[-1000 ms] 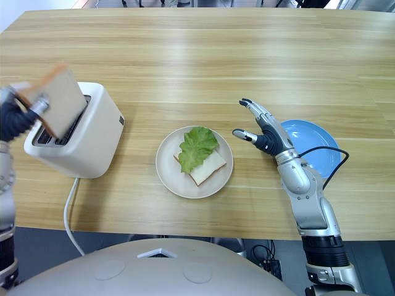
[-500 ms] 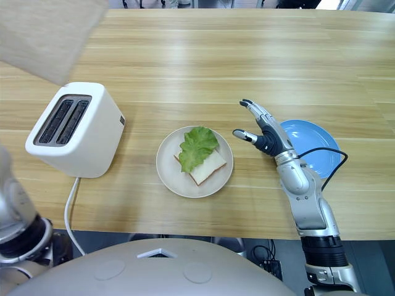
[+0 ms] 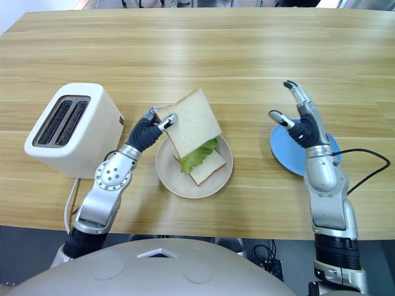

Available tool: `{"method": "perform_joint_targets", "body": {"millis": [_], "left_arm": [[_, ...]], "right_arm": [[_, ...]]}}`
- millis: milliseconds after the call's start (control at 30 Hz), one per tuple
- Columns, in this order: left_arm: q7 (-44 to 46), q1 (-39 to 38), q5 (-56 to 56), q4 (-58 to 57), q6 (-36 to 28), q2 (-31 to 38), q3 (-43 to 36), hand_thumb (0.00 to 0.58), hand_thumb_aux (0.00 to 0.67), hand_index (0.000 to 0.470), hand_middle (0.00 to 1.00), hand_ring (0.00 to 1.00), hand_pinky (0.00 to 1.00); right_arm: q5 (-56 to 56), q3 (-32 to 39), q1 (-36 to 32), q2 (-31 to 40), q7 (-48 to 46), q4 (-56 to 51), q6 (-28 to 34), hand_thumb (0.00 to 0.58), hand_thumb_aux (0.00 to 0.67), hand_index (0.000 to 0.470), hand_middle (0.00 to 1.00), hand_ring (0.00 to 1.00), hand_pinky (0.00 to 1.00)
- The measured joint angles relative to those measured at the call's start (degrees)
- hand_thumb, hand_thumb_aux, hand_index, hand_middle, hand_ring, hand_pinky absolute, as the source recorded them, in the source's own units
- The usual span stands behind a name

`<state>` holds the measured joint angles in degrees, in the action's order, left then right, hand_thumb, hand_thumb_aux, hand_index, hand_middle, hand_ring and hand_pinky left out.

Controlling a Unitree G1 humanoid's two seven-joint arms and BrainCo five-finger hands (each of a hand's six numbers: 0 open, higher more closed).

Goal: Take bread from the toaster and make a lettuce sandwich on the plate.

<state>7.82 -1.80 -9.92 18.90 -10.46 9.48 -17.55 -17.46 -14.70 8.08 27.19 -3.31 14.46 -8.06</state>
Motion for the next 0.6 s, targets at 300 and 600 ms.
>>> {"method": "perform_joint_targets", "body": {"millis": [300,600], "left_arm": [[1.8,1.6,1.4,-13.8,4.3,-1.6,-0.5,0.580,0.670,0.460,1.00,1.00,1.00],[4.7,0.3,5.7,-15.8,2.2,-4.5,-0.5,0.580,0.670,0.460,1.00,1.00,1.00]], "right_arm": [[-0.4,-0.5,0.2,-0.1,-0.1,0.9,1.1,0.000,0.000,0.000,0.00,0.00,0.00],[-5.3,7.2,0.6,-0.4,-1.1,1.2,1.2,0.000,0.000,0.000,0.00,0.00,0.00]]}}
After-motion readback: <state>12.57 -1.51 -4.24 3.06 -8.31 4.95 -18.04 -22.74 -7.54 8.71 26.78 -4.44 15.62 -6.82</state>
